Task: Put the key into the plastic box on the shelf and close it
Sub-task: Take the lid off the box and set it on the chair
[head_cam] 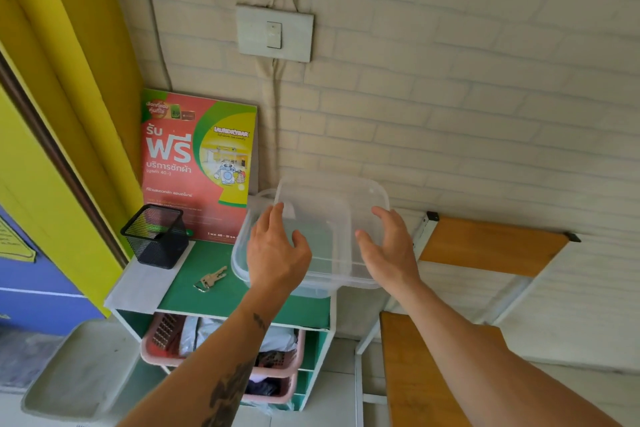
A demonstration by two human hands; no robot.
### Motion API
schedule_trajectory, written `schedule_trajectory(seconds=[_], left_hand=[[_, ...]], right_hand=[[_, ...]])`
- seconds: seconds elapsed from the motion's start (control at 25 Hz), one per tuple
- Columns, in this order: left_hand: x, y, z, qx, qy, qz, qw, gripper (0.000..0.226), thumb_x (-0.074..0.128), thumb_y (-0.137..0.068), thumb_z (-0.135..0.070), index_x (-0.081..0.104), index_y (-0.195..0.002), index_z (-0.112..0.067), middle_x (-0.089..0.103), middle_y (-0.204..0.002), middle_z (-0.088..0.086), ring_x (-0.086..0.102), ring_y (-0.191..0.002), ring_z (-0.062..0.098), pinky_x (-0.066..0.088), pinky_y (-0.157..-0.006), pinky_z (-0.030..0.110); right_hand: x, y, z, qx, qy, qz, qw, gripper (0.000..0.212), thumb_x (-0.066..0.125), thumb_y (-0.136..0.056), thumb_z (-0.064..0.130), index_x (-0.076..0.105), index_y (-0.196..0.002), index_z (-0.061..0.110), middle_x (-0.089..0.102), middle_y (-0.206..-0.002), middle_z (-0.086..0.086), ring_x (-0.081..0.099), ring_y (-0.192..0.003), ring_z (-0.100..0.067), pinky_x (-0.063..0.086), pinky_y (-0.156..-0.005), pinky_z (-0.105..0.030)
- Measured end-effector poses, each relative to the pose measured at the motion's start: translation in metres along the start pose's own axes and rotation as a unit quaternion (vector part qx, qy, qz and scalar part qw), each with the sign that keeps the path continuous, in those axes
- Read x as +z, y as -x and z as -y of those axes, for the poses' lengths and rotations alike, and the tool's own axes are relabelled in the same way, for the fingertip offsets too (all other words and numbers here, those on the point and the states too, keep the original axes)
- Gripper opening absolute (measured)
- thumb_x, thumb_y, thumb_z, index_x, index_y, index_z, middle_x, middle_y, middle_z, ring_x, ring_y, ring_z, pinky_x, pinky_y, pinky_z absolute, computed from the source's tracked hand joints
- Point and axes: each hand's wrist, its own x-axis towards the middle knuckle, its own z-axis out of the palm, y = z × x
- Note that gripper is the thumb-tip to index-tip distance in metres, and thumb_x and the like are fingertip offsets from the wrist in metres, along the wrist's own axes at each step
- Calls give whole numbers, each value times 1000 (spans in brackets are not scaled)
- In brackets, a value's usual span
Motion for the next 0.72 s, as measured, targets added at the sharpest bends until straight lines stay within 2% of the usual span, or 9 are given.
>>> schedule_trajectory(seconds=[0.16, 0.32, 0.4, 0.6, 0.72], left_hand=[[33, 37, -39, 24, -32, 11, 999, 62, 51, -88, -19, 32, -147, -13, 33, -156, 11, 35, -138, 30, 33, -111, 41], [76, 81, -85, 58, -70, 49, 995, 63, 45, -92, -24, 23, -150, -18, 18, -162, 6, 30, -141, 28, 35, -110, 40], [104, 109, -107, 62, -97, 77, 990, 64, 41, -93, -27, 18, -152, -19, 11, -164, 4, 25, -144, 26, 33, -113, 40], [175, 168, -129, 53, -152, 150, 975, 64, 40, -94, -30, 16, -151, -17, 9, -164, 6, 24, -144, 27, 36, -111, 39], [209, 193, -126, 31, -177, 200, 963, 64, 38, -95, -33, 13, -152, -15, 9, -164, 7, 22, -146, 28, 33, -115, 41]], right_hand=[[-41, 19, -37, 17, 14, -19, 1000, 59, 55, -96, 36, 35, -151, 24, 17, -165, -3, 13, -151, -20, 18, -118, -41], [-91, 37, -91, 20, 27, -30, 999, 62, 55, -92, 41, 39, -149, 23, 21, -162, -2, 24, -148, -24, 31, -117, -47], [-119, 51, -125, 36, 49, -29, 998, 62, 55, -93, 37, 36, -150, 19, 14, -165, -3, 18, -150, -23, 27, -117, -41], [-154, 76, -215, 89, 90, 11, 992, 63, 49, -97, 35, 29, -153, 14, 3, -167, -1, 11, -152, -19, 23, -118, -37], [-156, 89, -261, 113, 108, 48, 987, 64, 45, -97, 35, 25, -154, 11, 6, -166, -2, 13, -151, -20, 23, -119, -36]])
